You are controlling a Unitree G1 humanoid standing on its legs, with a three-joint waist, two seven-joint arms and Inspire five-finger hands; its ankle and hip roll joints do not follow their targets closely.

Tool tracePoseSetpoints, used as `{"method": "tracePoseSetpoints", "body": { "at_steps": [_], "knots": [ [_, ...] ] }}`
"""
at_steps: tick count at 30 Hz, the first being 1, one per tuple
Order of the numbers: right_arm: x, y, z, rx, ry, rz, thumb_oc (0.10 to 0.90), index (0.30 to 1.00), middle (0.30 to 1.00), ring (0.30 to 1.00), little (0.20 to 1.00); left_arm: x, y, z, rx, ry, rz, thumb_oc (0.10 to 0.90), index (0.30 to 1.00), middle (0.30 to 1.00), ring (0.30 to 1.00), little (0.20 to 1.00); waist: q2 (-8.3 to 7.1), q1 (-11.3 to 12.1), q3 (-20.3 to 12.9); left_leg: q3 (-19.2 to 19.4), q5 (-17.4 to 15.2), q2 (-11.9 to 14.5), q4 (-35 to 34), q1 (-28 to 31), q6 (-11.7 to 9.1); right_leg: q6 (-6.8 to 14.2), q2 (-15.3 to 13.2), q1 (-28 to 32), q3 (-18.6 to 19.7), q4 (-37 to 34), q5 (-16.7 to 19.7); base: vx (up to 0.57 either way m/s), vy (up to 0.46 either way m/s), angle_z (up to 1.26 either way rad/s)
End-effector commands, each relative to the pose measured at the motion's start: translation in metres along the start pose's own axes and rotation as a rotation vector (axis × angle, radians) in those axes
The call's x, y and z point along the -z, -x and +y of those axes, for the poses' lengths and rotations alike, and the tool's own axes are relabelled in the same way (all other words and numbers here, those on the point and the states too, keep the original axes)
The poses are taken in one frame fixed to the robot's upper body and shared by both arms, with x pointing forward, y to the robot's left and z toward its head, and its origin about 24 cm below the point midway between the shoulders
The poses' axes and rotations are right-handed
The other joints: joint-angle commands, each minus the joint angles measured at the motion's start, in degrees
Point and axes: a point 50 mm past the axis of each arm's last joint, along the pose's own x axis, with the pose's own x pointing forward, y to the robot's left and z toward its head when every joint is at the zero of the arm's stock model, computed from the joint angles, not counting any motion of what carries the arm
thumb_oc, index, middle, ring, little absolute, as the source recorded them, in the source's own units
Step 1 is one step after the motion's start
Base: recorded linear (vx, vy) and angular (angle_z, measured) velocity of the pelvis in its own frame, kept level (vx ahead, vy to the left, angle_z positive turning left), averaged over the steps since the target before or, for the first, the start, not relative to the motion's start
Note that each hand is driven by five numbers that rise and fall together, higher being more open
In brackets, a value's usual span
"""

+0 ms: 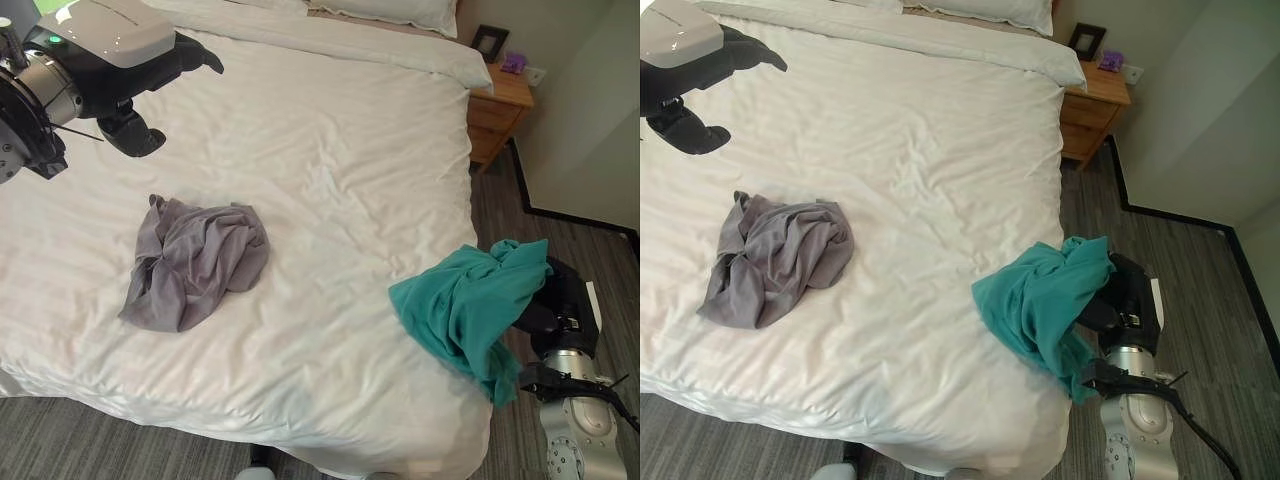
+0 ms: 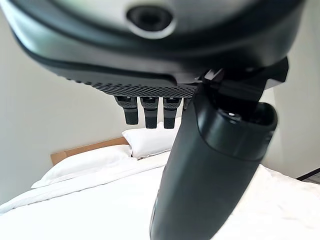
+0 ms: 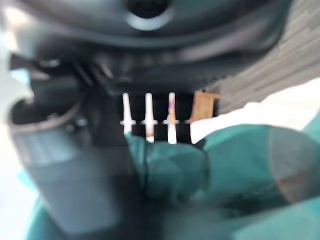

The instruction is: Pick up bed clothes into laundry basket.

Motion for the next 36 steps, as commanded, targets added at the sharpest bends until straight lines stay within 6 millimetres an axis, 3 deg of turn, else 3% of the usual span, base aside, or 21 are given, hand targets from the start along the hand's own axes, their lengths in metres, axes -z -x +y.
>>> {"method": "tracePoseSetpoints", "body": {
  "at_steps": [1,14,21,29,31,36],
  "knots": [
    [-0.067,-0.016,-0.012,0.002,0.036,-0.320,0.400,0.300,0.300,0.300,0.300,0.028,0.014,0.042,-0.197,-0.011,0.142,0.800,0.900,0.900,0.900,0.900,-0.21,0.54,-3.32,2.37,-7.21,2.04,0.74,4.69,1.32,4.82,-3.55,-2.21,-1.46,4.03,-0.79,0.00,0.000,0.00],
    [-0.073,-0.022,-0.007,-0.031,0.058,-0.332,0.400,0.300,0.300,0.300,0.300,0.032,-0.004,0.000,-0.131,0.068,0.188,0.800,0.900,0.900,0.900,0.900,-0.75,-0.49,-1.18,3.09,-7.14,2.37,0.58,3.72,1.35,4.90,-3.35,-3.97,-1.25,4.76,-0.35,0.00,0.001,0.00],
    [-0.075,-0.026,-0.009,-0.023,0.079,-0.334,0.400,0.300,0.300,0.300,0.300,0.043,-0.017,-0.010,-0.126,-0.043,0.291,0.800,0.900,0.900,0.900,0.900,-2.10,-1.83,1.43,4.06,-6.92,3.17,0.18,1.85,1.03,4.83,-2.71,-5.95,-0.81,3.72,0.25,-0.03,-0.001,-0.07],
    [-0.078,-0.031,-0.011,-0.030,0.100,-0.336,0.400,0.300,0.300,0.300,0.300,0.059,-0.018,-0.033,-0.051,-0.144,0.407,0.800,0.900,0.900,0.900,0.900,-4.84,-3.53,3.99,5.03,-5.75,4.46,-0.04,-1.49,0.49,4.38,-1.27,-9.02,0.25,1.84,2.02,-0.04,-0.007,-0.12],
    [-0.077,-0.031,-0.013,-0.028,0.104,-0.331,0.400,0.300,0.300,0.300,0.300,0.072,-0.009,-0.039,0.008,-0.222,0.466,0.800,0.900,0.900,0.900,0.900,-6.23,-4.01,4.67,5.51,-5.61,4.96,-0.11,-2.32,0.36,4.49,-0.62,-9.97,0.49,1.11,2.99,-0.03,-0.018,-0.13],
    [-0.071,-0.029,-0.012,-0.034,0.092,-0.310,0.400,0.300,0.300,0.300,0.300,0.095,0.016,-0.049,0.108,-0.313,0.561,0.800,0.900,0.900,0.900,0.900,-7.42,-3.90,4.99,6.04,-5.59,5.27,-0.09,-2.95,0.32,4.60,-0.36,-10.63,0.95,0.63,3.79,0.00,-0.003,-0.08]
  ]
}}
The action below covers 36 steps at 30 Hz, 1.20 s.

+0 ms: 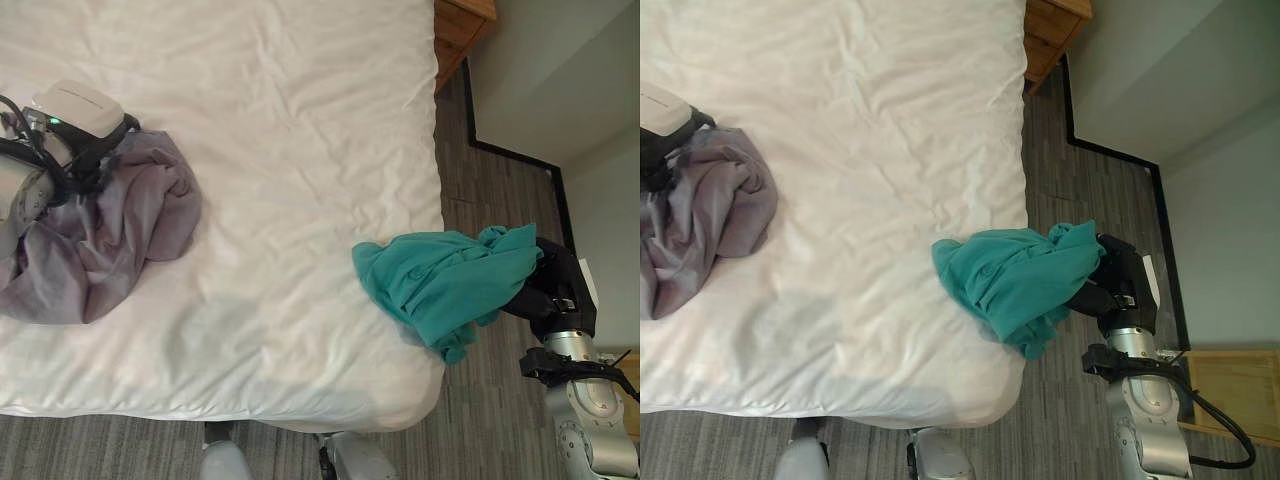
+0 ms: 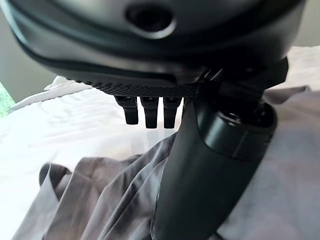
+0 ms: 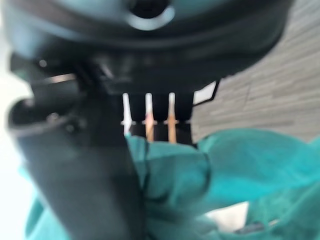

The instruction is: Pick up bed clothes into laundry basket.

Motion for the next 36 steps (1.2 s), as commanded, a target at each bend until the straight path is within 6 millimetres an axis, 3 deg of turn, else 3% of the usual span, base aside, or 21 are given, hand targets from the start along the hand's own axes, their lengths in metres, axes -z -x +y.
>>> {"method": "tracePoseSetpoints", "body": {
  "at_steps": [1,8,12,15,16,17,22,26,29,32,33,36],
  "knots": [
    [-0.053,-0.011,-0.023,0.063,0.026,-0.272,0.400,0.300,0.300,0.300,0.300,0.058,0.022,0.026,-0.127,-0.048,0.228,0.800,0.900,0.900,0.900,0.900,0.77,1.15,-1.74,2.55,-6.63,0.86,0.06,4.35,1.79,5.85,-4.21,-1.16,-1.01,1.54,-0.27,0.02,-0.005,-0.03],
    [-0.053,-0.010,-0.015,0.010,0.009,-0.272,0.400,0.300,0.300,0.300,0.300,0.081,0.044,-0.004,0.040,-0.200,0.272,0.800,0.900,0.900,0.900,0.900,-0.80,2.59,-1.20,1.99,-6.78,0.89,-0.01,3.51,1.81,5.88,-4.06,-1.36,-1.97,1.38,-0.31,0.00,-0.005,0.01],
    [-0.050,-0.009,-0.013,-0.001,-0.001,-0.257,0.400,0.300,0.300,0.300,0.300,0.077,0.050,-0.016,0.094,-0.223,0.229,0.800,0.900,0.900,0.900,0.900,-1.79,3.72,-0.88,1.84,-6.82,0.87,0.02,3.24,1.78,5.83,-3.98,-1.41,-2.24,1.33,-0.24,0.00,0.000,0.00],
    [-0.052,-0.009,-0.015,-0.007,0.006,-0.256,0.400,0.300,0.300,0.300,0.300,0.064,0.052,-0.048,0.183,-0.180,0.184,0.800,0.900,0.900,0.900,0.900,-2.78,4.77,-0.66,1.66,-6.88,1.01,0.02,3.12,1.80,5.59,-3.93,-1.40,-2.57,1.36,-0.35,0.00,0.000,0.00],
    [-0.053,-0.009,-0.016,-0.010,0.009,-0.259,0.400,0.300,0.300,0.300,0.300,0.057,0.052,-0.058,0.203,-0.159,0.165,0.522,0.484,0.484,0.484,0.484,-2.90,4.98,-0.53,1.58,-6.88,1.02,0.00,3.09,1.78,5.55,-3.91,-1.41,-2.73,1.41,-0.42,0.00,0.000,0.00],
    [-0.054,-0.008,-0.017,-0.007,0.008,-0.262,0.400,0.300,0.300,0.300,0.300,0.046,0.051,-0.066,0.195,-0.101,0.139,0.400,0.300,0.300,0.300,0.300,-3.19,5.21,-0.44,1.39,-6.87,1.09,0.00,3.02,1.77,5.45,-3.82,-1.40,-2.87,1.46,-0.61,0.00,0.000,0.00],
    [-0.056,-0.008,-0.018,-0.005,0.017,-0.266,0.400,0.300,0.300,0.300,0.300,0.030,0.054,-0.075,0.174,-0.027,0.095,0.400,0.300,0.300,0.300,0.300,-3.15,4.67,-0.46,1.04,-6.90,1.04,-0.03,2.84,1.79,5.26,-3.63,-1.33,-2.98,1.42,-0.87,0.00,0.000,0.00],
    [-0.055,-0.008,-0.018,0.009,0.018,-0.267,0.400,0.300,0.300,0.300,0.300,0.015,0.051,-0.065,0.018,0.117,0.066,0.400,0.300,0.300,0.300,0.300,-3.41,4.90,-0.41,0.54,-6.87,0.96,0.02,2.59,1.82,4.95,-3.58,-1.30,-3.24,1.41,-1.38,0.00,-0.003,0.01],
    [-0.054,-0.008,-0.019,0.026,0.010,-0.276,0.400,0.300,0.300,0.300,0.300,0.014,0.051,-0.048,-0.196,0.334,0.099,0.400,0.300,0.300,0.300,0.300,-3.22,5.10,-0.53,-0.09,-6.68,0.78,0.04,2.28,1.77,4.66,-3.60,-1.23,-3.60,1.57,-1.87,-0.02,-0.007,0.07],
    [-0.055,-0.008,-0.018,0.024,0.011,-0.280,0.400,0.300,0.300,0.300,0.300,0.016,0.053,-0.042,-0.241,0.346,0.106,0.400,0.300,0.300,0.300,0.300,-2.99,4.87,-0.59,-0.29,-6.68,0.69,0.07,2.25,1.77,4.58,-3.64,-1.17,-3.77,1.71,-2.01,-0.01,-0.004,0.09],
    [-0.055,-0.009,-0.017,0.028,0.009,-0.285,0.400,0.300,0.300,0.300,0.300,0.020,0.054,-0.023,-0.375,0.435,0.114,0.400,0.300,0.300,0.300,0.300,-2.42,4.99,-1.08,-0.47,-6.72,0.46,0.10,2.44,1.79,4.47,-3.80,-1.00,-3.90,2.05,-2.36,-0.01,0.000,0.09],
    [-0.055,-0.010,-0.016,0.030,0.010,-0.284,0.400,0.300,0.300,0.300,0.300,0.022,0.056,-0.007,-0.467,0.486,0.101,0.400,0.300,0.300,0.300,0.300,-1.82,4.93,-1.60,-0.55,-6.85,0.28,0.11,2.82,1.83,4.42,-3.97,-0.72,-3.80,2.17,-2.55,0.00,0.000,0.03]
  ]
}}
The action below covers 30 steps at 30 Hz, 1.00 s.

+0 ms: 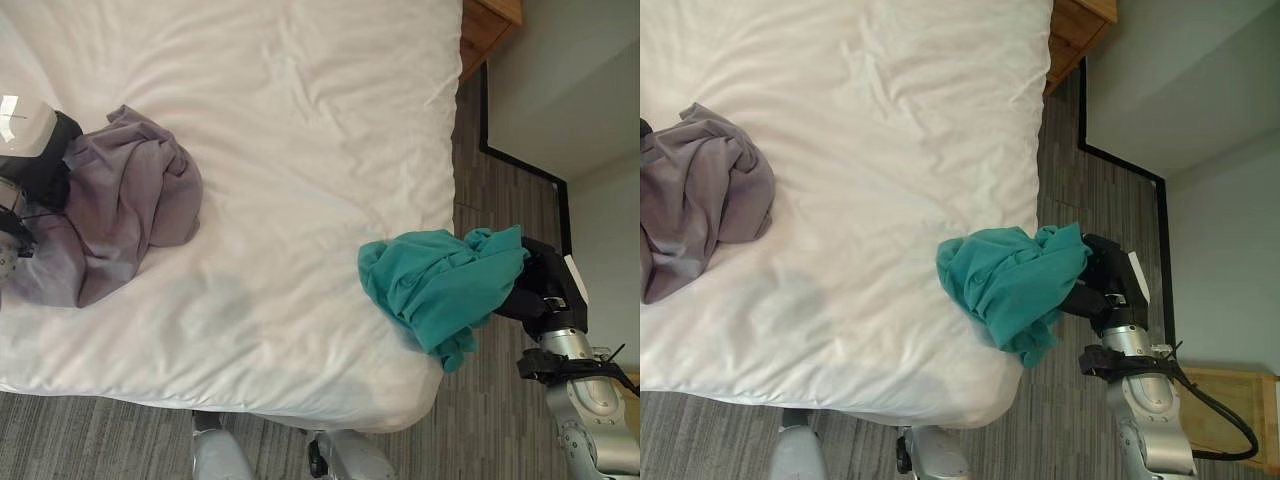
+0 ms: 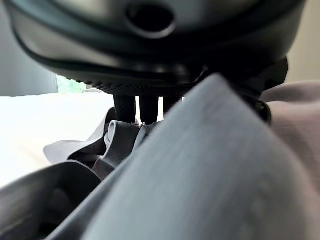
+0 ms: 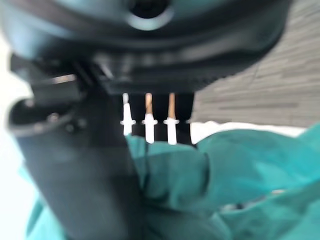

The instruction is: Pick up bed clothes into laundry basket.

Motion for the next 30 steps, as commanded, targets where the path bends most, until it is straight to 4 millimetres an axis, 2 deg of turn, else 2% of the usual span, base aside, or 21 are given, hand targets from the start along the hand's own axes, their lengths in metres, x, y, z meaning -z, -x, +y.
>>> {"method": "tracePoseSetpoints", "body": {
  "at_steps": [1,5,6,8,9,10,12,13,15,19,21,22,23,26,29,30],
  "knots": [
    [-0.048,-0.004,-0.024,0.123,0.031,-0.262,0.400,0.300,0.300,0.300,0.300,-0.001,0.000,0.041,-0.237,0.163,-0.039,0.400,0.300,0.300,0.300,0.300,-0.38,1.30,-4.47,1.86,-7.14,-1.25,0.27,3.50,3.04,4.54,-6.05,-1.17,-0.59,2.28,-2.87,0.00,0.000,0.00],
    [-0.047,-0.006,-0.027,0.144,0.030,-0.257,0.400,0.300,0.300,0.300,0.300,-0.008,0.001,0.067,-0.389,0.349,-0.084,0.400,0.300,0.300,0.300,0.300,1.10,1.39,-5.66,1.97,-7.41,-1.74,0.25,4.43,3.14,4.51,-6.47,-0.59,-0.62,2.72,-3.28,0.00,0.000,0.00],
    [-0.048,-0.006,-0.027,0.143,0.031,-0.258,0.400,0.300,0.300,0.300,0.300,-0.008,0.002,0.067,-0.390,0.353,-0.082,0.400,0.300,0.300,0.300,0.300,1.20,1.38,-5.57,2.00,-7.46,-1.73,0.27,4.50,3.15,4.52,-6.47,-0.54,-0.59,2.76,-3.32,0.02,0.033,0.03],
    [-0.047,-0.008,-0.029,0.157,0.031,-0.256,0.400,0.300,0.300,0.300,0.300,-0.006,0.003,0.074,-0.438,0.451,-0.091,0.400,0.300,0.300,0.300,0.300,2.72,1.33,-6.68,2.16,-7.71,-2.17,0.25,5.52,3.20,4.52,-6.88,0.14,-0.70,3.17,-3.69,0.02,0.036,0.05],
    [-0.047,-0.008,-0.029,0.157,0.031,-0.256,0.400,0.300,0.300,0.300,0.300,-0.006,0.003,0.074,-0.438,0.451,-0.091,0.400,0.300,0.300,0.300,0.300,2.73,1.31,-6.66,2.16,-7.72,-2.17,0.25,5.55,3.20,4.52,-6.87,0.16,-0.70,3.18,-3.70,0.02,0.058,0.01],
    [-0.047,-0.011,-0.030,0.163,0.027,-0.256,0.400,0.300,0.300,0.300,0.300,-0.007,0.004,0.079,-0.467,0.540,-0.106,0.400,0.300,0.300,0.300,0.300,4.31,1.33,-7.79,2.22,-8.08,-2.71,0.17,6.62,3.33,4.58,-7.44,1.04,-0.64,3.38,-4.05,0.02,0.062,-0.02],
    [-0.047,-0.012,-0.030,0.173,0.025,-0.253,0.400,0.300,0.300,0.300,0.300,-0.009,0.006,0.078,-0.466,0.597,-0.122,0.400,0.300,0.300,0.300,0.300,5.46,1.54,-8.68,2.19,-8.30,-2.99,0.17,7.38,3.44,4.59,-7.86,1.85,-0.73,3.66,-4.51,0.02,0.037,-0.01],
    [-0.047,-0.012,-0.030,0.172,0.025,-0.253,0.400,0.300,0.300,0.300,0.300,-0.009,0.006,0.078,-0.466,0.597,-0.121,0.400,0.300,0.300,0.300,0.300,5.48,1.52,-8.65,2.19,-8.31,-3.00,0.17,7.43,3.44,4.60,-7.86,1.90,-0.74,3.66,-4.52,0.03,0.034,0.05],
    [-0.046,-0.014,-0.029,0.174,0.025,-0.251,0.400,0.300,0.300,0.300,0.300,-0.011,0.008,0.081,-0.466,0.589,-0.137,0.400,0.300,0.300,0.300,0.300,6.71,1.56,-9.83,2.21,-8.58,-3.24,0.19,8.54,3.48,4.70,-8.17,2.59,-0.94,4.16,-5.06,0.02,0.024,0.07],
    [-0.046,-0.014,-0.029,0.172,0.029,-0.241,0.400,0.300,0.300,0.300,0.300,-0.007,0.011,0.087,-0.468,0.561,-0.139,0.400,0.300,0.300,0.300,0.300,7.53,1.69,-10.86,2.49,-8.84,-3.38,0.19,9.72,3.48,4.63,-8.40,3.85,-1.05,3.76,-5.18,0.01,0.004,0.00],
    [-0.045,-0.015,-0.029,0.159,0.027,-0.237,0.400,0.300,0.300,0.300,0.300,-0.006,0.011,0.102,-0.489,0.522,-0.159,0.400,0.300,0.300,0.300,0.300,8.35,1.42,-11.98,2.43,-8.95,-3.41,0.14,10.53,3.50,4.73,-8.54,4.82,-1.26,3.57,-5.34,0.00,0.000,0.00],
    [-0.045,-0.015,-0.029,0.160,0.027,-0.237,0.400,0.300,0.300,0.300,0.300,-0.006,0.010,0.102,-0.489,0.522,-0.160,0.400,0.300,0.300,0.300,0.300,8.31,1.43,-11.96,2.40,-8.95,-3.42,0.15,10.53,3.50,4.73,-8.55,4.86,-1.29,3.55,-5.34,0.00,0.000,0.00],
    [-0.045,-0.017,-0.027,0.147,0.026,-0.231,0.400,0.300,0.300,0.300,0.300,-0.008,0.009,0.118,-0.529,0.524,-0.189,0.400,0.300,0.300,0.300,0.300,9.21,0.86,-12.77,2.25,-9.00,-3.52,0.10,10.95,3.49,4.89,-8.80,5.37,-1.31,3.70,-5.47,0.00,0.000,0.00],
    [-0.042,-0.017,-0.024,0.130,0.023,-0.221,0.400,0.300,0.300,0.300,0.300,-0.014,0.004,0.136,-0.571,0.527,-0.229,0.400,0.300,0.300,0.300,0.300,10.34,0.28,-13.70,1.96,-9.09,-3.68,0.12,11.38,3.54,5.11,-9.21,5.90,-1.48,4.00,-5.58,0.00,0.000,0.04],
    [-0.041,-0.017,-0.023,0.128,0.013,-0.218,0.400,0.300,0.300,0.300,0.300,-0.022,-0.001,0.148,-0.601,0.579,-0.277,0.400,0.300,0.300,0.300,0.300,10.82,0.50,-14.38,1.81,-9.08,-3.95,0.15,11.65,3.61,5.30,-9.47,6.18,-1.67,4.24,-5.53,0.01,0.001,0.10],
    [-0.040,-0.019,-0.020,0.119,0.009,-0.219,0.400,0.300,0.300,0.300,0.300,-0.027,-0.005,0.153,-0.614,0.621,-0.302,0.400,0.300,0.300,0.300,0.300,11.63,0.24,-14.86,1.89,-8.72,-4.17,0.36,11.77,3.63,5.37,-9.71,6.21,-1.64,4.52,-5.05,0.06,-0.002,0.12]
  ]
}}
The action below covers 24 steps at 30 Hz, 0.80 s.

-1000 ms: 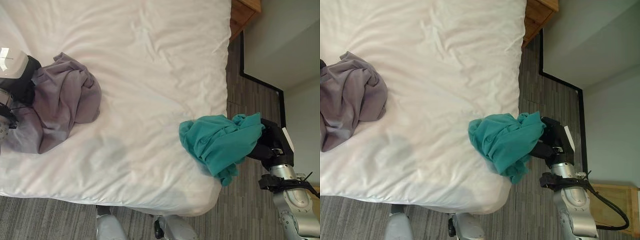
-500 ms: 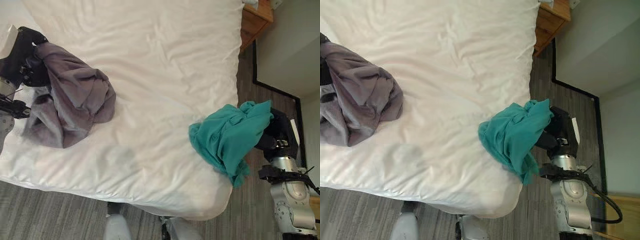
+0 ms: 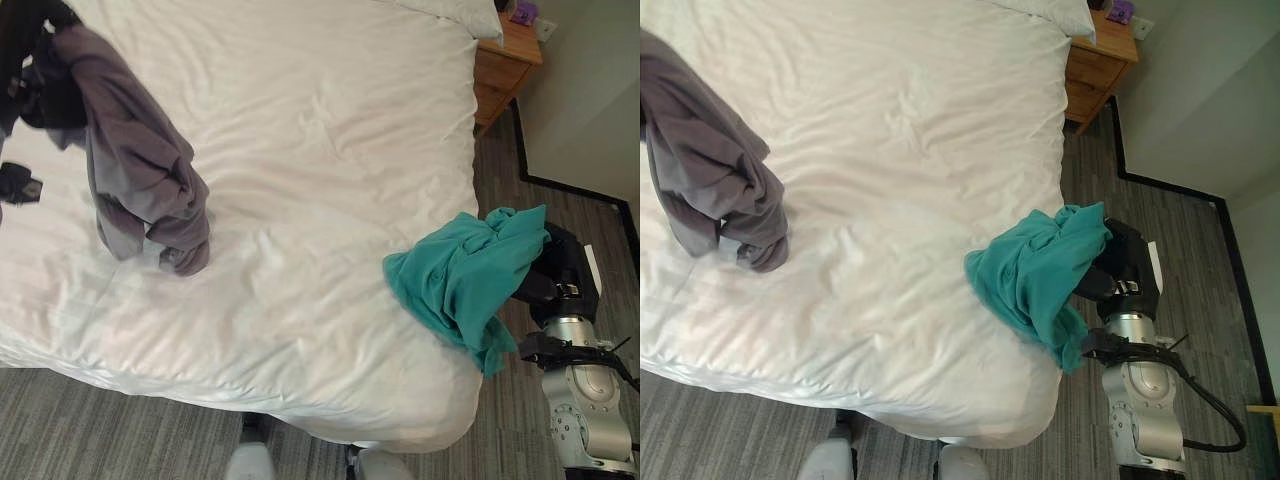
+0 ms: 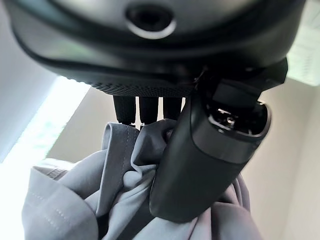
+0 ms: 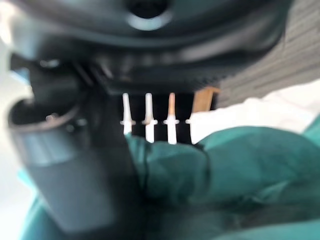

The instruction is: Pick up bed clothes into laundry basket.

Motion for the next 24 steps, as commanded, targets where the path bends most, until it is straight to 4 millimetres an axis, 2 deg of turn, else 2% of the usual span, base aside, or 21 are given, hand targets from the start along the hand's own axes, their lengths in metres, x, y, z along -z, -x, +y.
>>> {"method": "tracePoseSetpoints", "body": {
  "at_steps": [1,2,4,6,10,11,12,15,16,17,19,20,21,22,23,24],
  "knots": [
    [-0.037,-0.012,-0.012,0.008,0.059,-0.184,0.400,0.300,0.300,0.300,0.300,-0.024,-0.017,0.059,-0.294,0.104,-0.144,0.400,0.300,0.300,0.300,0.300,2.39,-1.32,-12.03,2.87,-10.22,-0.29,0.59,6.45,1.58,5.21,-5.76,0.15,-0.56,4.52,-5.23,-0.02,-0.003,0.09],
    [-0.037,-0.012,-0.013,0.013,0.056,-0.185,0.400,0.300,0.300,0.300,0.300,-0.026,-0.019,0.059,-0.292,0.105,-0.150,0.400,0.300,0.300,0.300,0.300,2.19,-1.10,-11.84,2.84,-9.72,-0.28,0.78,6.12,1.59,5.18,-5.72,-0.12,-0.54,4.62,-4.75,0.00,-0.008,0.06],
    [-0.040,-0.016,-0.005,-0.006,0.043,-0.206,0.400,0.300,0.300,0.300,0.300,-0.039,-0.027,0.056,-0.301,0.250,-0.213,0.400,0.300,0.300,0.300,0.300,3.29,-1.27,-12.74,2.85,-9.88,-0.58,0.97,6.73,1.67,5.32,-5.99,0.38,-0.41,5.12,-4.84,0.00,0.000,0.00],
    [-0.044,-0.019,-0.002,-0.006,0.041,-0.230,0.400,0.300,0.300,0.300,0.300,-0.043,-0.029,0.052,-0.298,0.338,-0.237,0.400,0.300,0.300,0.300,0.300,3.67,-1.42,-13.20,2.95,-10.13,-0.72,1.22,7.14,1.71,5.35,-6.18,0.67,-0.34,5.50,-4.98,0.00,0.000,0.00],
    [-0.054,-0.022,0.003,-0.005,0.022,-0.288,0.400,0.300,0.300,0.300,0.300,-0.048,-0.023,0.039,-0.296,0.480,-0.273,0.400,0.300,0.300,0.300,0.300,4.01,-1.65,-13.75,3.25,-10.71,-0.89,1.81,7.76,1.81,5.20,-6.27,0.98,0.21,6.14,-5.32,0.01,0.003,-0.01],
    [-0.058,-0.023,0.003,0.014,0.014,-0.311,0.400,0.300,0.300,0.300,0.300,-0.044,-0.012,0.028,-0.305,0.581,-0.274,0.400,0.300,0.300,0.300,0.300,4.16,-1.74,-13.93,3.52,-11.14,-0.92,2.33,8.10,1.88,5.07,-6.27,1.07,0.58,6.38,-5.60,0.02,0.018,-0.14],
    [-0.058,-0.023,0.003,0.011,0.016,-0.311,0.400,0.300,0.300,0.300,0.300,-0.043,-0.010,0.027,-0.307,0.581,-0.271,0.400,0.300,0.300,0.300,0.300,4.33,-1.83,-13.94,3.57,-11.19,-0.93,2.39,8.12,1.89,5.07,-6.28,1.07,0.63,6.41,-5.61,0.01,0.021,-0.25],
    [-0.066,-0.022,-0.002,0.069,0.014,-0.363,0.400,0.300,0.300,0.300,0.300,-0.029,0.022,-0.010,-0.310,0.764,-0.203,0.400,0.300,0.300,0.300,0.300,3.73,-2.30,-13.37,4.01,-11.97,-0.97,3.90,8.22,2.22,4.66,-6.05,0.63,1.74,6.88,-5.99,-0.02,0.018,-0.17],
    [-0.067,-0.022,-0.002,0.063,0.018,-0.363,0.400,0.300,0.300,0.300,0.300,-0.027,0.024,-0.010,-0.313,0.764,-0.197,0.400,0.300,0.300,0.300,0.300,4.01,-2.40,-13.41,4.13,-12.08,-0.96,4.04,8.24,2.23,4.67,-6.04,0.60,1.89,6.96,-6.01,-0.05,0.028,-0.15],
    [-0.067,-0.020,-0.007,0.109,0.028,-0.371,0.400,0.300,0.300,0.300,0.300,-0.017,0.050,-0.040,-0.312,0.880,-0.107,0.400,0.300,0.300,0.300,0.300,3.54,-2.61,-12.79,4.40,-12.61,-1.05,5.22,8.05,2.54,4.34,-5.98,0.38,2.83,7.11,-6.06,-0.04,0.024,-0.21],
    [-0.066,-0.015,-0.017,0.158,0.040,-0.369,0.400,0.300,0.300,0.300,0.300,-0.011,0.073,-0.060,-0.312,0.957,-0.031,0.400,0.300,0.300,0.300,0.300,2.83,-2.75,-12.00,4.62,-13.23,-1.08,6.57,7.87,2.76,4.02,-5.95,0.36,3.64,6.91,-5.83,-0.01,0.021,-0.17],
    [-0.066,-0.015,-0.017,0.155,0.042,-0.367,0.400,0.300,0.300,0.300,0.300,-0.011,0.074,-0.060,-0.312,0.958,-0.027,0.400,0.300,0.300,0.300,0.300,2.96,-2.75,-12.11,4.68,-13.65,-1.08,6.67,8.05,2.78,4.05,-5.97,0.57,3.65,6.86,-6.10,0.02,0.003,-0.12],
    [-0.064,-0.012,-0.022,0.184,0.045,-0.360,0.400,0.300,0.300,0.300,0.300,-0.010,0.087,-0.072,-0.308,1.007,0.017,0.400,0.300,0.300,0.300,0.300,2.33,-2.85,-11.53,4.98,-14.91,-0.98,9.32,7.40,2.77,3.77,-5.94,0.59,4.33,6.60,-6.02,0.03,-0.019,-0.19],
    [-0.063,-0.011,-0.031,0.212,0.052,-0.347,0.400,0.300,0.300,0.300,0.300,-0.016,0.092,-0.077,-0.259,1.036,0.004,0.400,0.300,0.300,0.300,0.300,1.23,-3.21,-9.77,5.02,-18.59,-0.44,18.02,4.22,2.64,3.02,-5.49,0.72,5.89,6.83,-7.08,-0.01,-0.029,-0.19],
    [-0.065,-0.013,-0.032,0.205,0.053,-0.352,0.400,0.300,0.300,0.300,0.300,-0.020,0.089,-0.074,-0.248,1.030,-0.027,0.400,0.300,0.300,0.300,0.300,0.88,-3.14,-8.77,3.13,-19.52,-0.77,20.71,3.12,2.39,2.69,-5.20,0.46,7.17,7.11,-7.06,-0.02,-0.017,-0.22],
    [-0.066,-0.013,-0.032,0.206,0.051,-0.354,0.400,0.300,0.300,0.300,0.300,-0.020,0.089,-0.073,-0.249,1.030,-0.030,0.400,0.300,0.300,0.300,0.300,0.97,-3.02,-8.51,3.12,-20.13,-0.62,21.89,2.63,2.40,2.70,-5.03,0.38,7.31,7.31,-7.13,-0.17,0.084,-0.30]
  ]
}}
